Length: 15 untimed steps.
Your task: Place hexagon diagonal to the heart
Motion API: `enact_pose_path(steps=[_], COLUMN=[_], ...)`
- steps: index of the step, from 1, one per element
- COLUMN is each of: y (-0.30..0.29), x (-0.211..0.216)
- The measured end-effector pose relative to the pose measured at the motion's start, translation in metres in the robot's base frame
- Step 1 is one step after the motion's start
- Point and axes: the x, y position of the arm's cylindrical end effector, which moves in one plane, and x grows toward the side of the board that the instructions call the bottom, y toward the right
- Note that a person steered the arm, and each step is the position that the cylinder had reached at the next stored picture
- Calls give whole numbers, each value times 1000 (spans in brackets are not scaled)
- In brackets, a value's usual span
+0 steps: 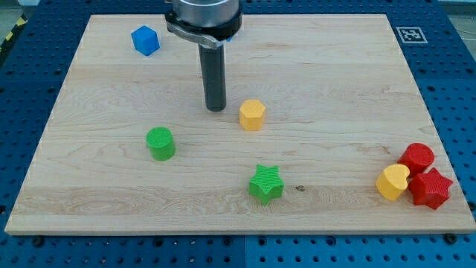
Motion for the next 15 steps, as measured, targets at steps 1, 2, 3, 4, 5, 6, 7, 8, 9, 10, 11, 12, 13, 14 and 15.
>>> enact_pose_path(steps=[1,2,3,4,5,6,7,8,9,10,11,12,13,14,15], y=[4,9,14,17,19,20,28,37,37,40,43,44,52,62,83], x=[4,5,5,5,7,8,13,16,16,16,16,16,19,23,28])
